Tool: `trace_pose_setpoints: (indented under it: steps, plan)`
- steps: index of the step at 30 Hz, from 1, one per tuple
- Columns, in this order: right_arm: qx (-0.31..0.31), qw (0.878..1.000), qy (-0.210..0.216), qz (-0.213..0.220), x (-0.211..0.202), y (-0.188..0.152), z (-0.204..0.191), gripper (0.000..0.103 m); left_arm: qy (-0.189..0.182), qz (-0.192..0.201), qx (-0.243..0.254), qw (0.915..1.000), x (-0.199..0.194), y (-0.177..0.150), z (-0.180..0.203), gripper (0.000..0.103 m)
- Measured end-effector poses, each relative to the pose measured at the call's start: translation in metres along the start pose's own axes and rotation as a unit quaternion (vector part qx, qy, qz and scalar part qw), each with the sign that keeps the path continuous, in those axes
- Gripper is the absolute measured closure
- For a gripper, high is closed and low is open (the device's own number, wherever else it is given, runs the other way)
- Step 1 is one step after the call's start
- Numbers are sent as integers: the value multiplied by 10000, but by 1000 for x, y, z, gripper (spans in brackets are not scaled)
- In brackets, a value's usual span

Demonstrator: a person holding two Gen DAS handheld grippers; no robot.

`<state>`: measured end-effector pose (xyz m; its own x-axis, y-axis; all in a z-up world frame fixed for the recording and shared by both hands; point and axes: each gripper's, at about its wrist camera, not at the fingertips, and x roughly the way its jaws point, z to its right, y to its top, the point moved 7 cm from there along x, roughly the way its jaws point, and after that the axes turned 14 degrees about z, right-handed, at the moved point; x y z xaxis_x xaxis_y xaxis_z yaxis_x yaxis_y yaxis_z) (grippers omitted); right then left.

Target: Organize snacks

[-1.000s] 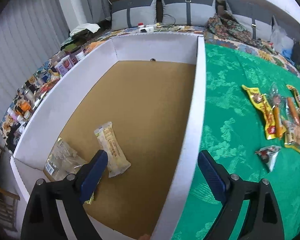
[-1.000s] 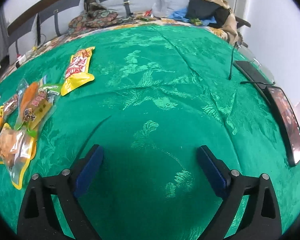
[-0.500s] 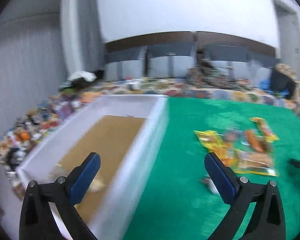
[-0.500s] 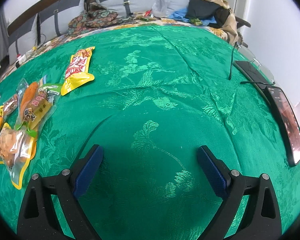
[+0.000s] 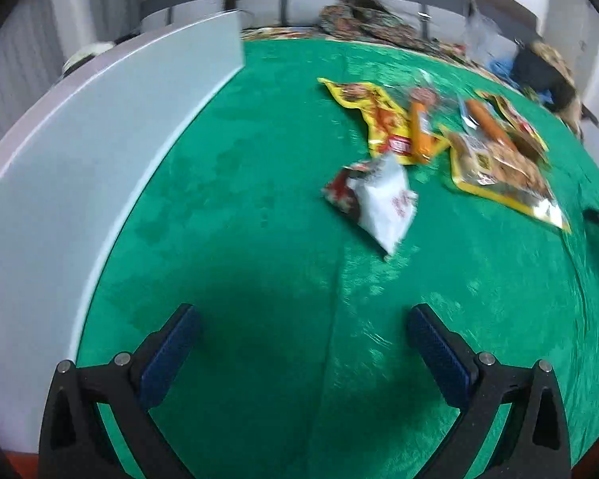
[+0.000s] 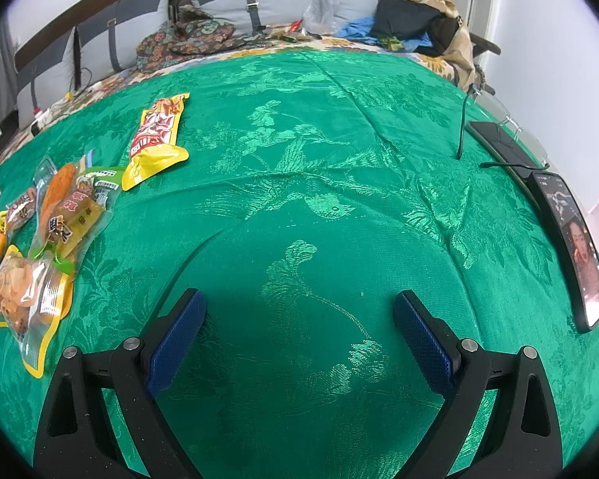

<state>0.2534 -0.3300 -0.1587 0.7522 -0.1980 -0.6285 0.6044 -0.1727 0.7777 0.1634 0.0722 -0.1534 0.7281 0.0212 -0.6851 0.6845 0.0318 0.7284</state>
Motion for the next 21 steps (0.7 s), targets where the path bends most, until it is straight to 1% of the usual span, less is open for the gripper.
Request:
trace_pose_setpoints:
  steps: [3, 21]
  plan:
    - [0, 10000, -1, -1, 0, 0, 0, 5, -23, 65, 27, 10000, 0, 0, 1, 0]
    - [3, 10000, -2, -2, 0, 0, 0, 5, -40, 106, 35, 9999, -1, -4, -5, 0]
